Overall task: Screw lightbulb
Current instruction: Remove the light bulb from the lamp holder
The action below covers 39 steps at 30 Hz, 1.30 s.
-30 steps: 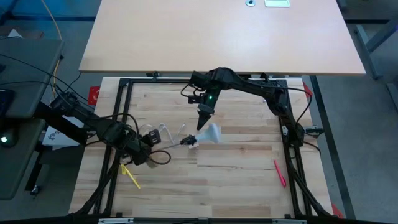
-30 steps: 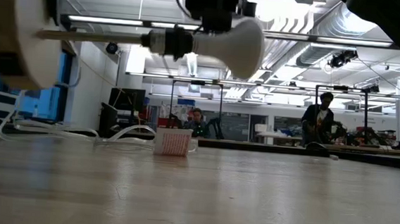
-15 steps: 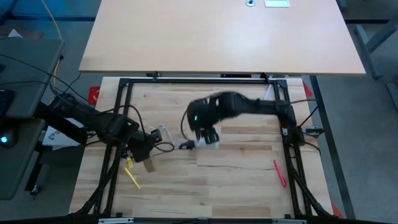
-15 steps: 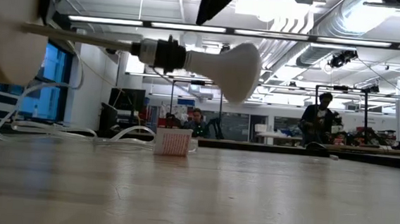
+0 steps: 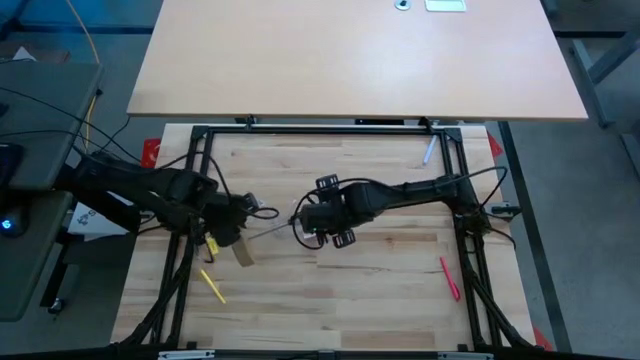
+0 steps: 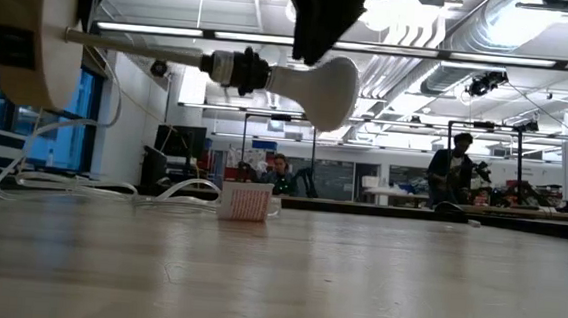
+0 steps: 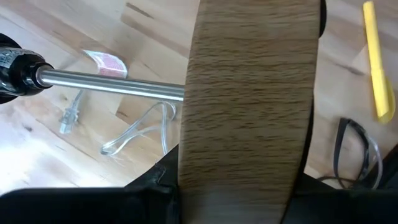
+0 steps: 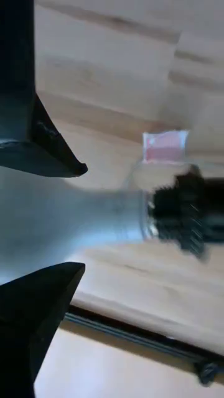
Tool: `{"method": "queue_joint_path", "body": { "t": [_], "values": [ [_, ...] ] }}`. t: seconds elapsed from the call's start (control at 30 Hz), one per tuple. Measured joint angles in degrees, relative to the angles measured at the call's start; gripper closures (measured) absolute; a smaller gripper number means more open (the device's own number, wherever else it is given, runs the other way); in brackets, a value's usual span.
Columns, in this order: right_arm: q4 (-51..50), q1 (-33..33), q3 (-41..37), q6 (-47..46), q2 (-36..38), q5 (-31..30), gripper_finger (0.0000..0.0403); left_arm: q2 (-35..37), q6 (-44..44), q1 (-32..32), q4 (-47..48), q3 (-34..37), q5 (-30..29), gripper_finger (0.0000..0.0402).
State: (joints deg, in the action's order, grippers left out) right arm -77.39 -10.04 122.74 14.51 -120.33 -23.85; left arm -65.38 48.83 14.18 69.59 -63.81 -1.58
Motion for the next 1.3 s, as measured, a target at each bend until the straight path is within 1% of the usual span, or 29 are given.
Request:
{"method": "queue_joint_path", "body": {
  "t": [0.13,0.2,0.27,0.37,0.5,0.63,0.77,0.93,1.07,1.1,1.17,1.23,1.3],
  "values": [
    [2.20,-0.63,-1.84,-0.90,-0.01,-4.34,0.0176,2.04,-1.20,0.02,-0.03,0.00,0.04,0.0295],
    [4.89,-0.87,-1.86,-0.47,-0.01,-5.04,0.0176,2.45,-1.18,0.02,-0.05,0.00,0.06,0.0295],
    [7.31,-0.92,-1.86,0.69,-0.01,-6.00,0.0176,2.51,-1.23,0.02,-0.25,0.00,0.05,0.0295],
    [7.65,-0.88,-1.86,2.46,-0.09,-9.17,0.0176,2.49,-1.59,0.02,-0.53,0.00,0.48,0.0295],
    [6.90,-0.25,-1.86,2.54,-0.27,-7.32,0.0176,2.67,-2.29,0.02,-0.50,0.00,0.88,0.0295],
    [7.22,-0.07,-1.86,3.86,-0.74,-6.85,0.0176,3.62,-1.96,0.02,-0.75,0.00,0.91,0.0295],
    [7.95,0.31,-1.86,5.37,-0.82,-3.79,0.0176,5.01,-1.22,0.03,-2.00,0.00,0.91,0.0295],
    [9.84,0.57,-1.86,7.20,-0.92,-5.70,0.0176,5.61,-0.59,0.08,-1.82,-0.02,0.51,0.0295],
    [9.89,0.63,-1.75,7.19,-0.92,-7.19,0.0176,5.66,-0.54,0.10,-0.97,-0.02,-1.97,0.0295],
    [9.61,0.63,-1.29,7.21,-0.92,-6.41,0.0176,5.63,-0.54,0.08,-0.38,-0.02,-3.16,0.0295],
    [8.39,0.76,0.33,6.92,-0.92,-1.21,0.0176,5.34,0.31,0.19,0.61,-0.02,-6.84,0.0295],
    [6.58,1.58,2.16,5.75,-0.89,4.52,0.0176,5.14,1.70,0.30,0.92,0.00,-9.03,0.0295],
    [5.10,2.31,3.70,4.80,-0.88,7.76,0.0176,4.78,3.96,0.28,1.53,0.00,-10.54,0.0295]
  ]
}}
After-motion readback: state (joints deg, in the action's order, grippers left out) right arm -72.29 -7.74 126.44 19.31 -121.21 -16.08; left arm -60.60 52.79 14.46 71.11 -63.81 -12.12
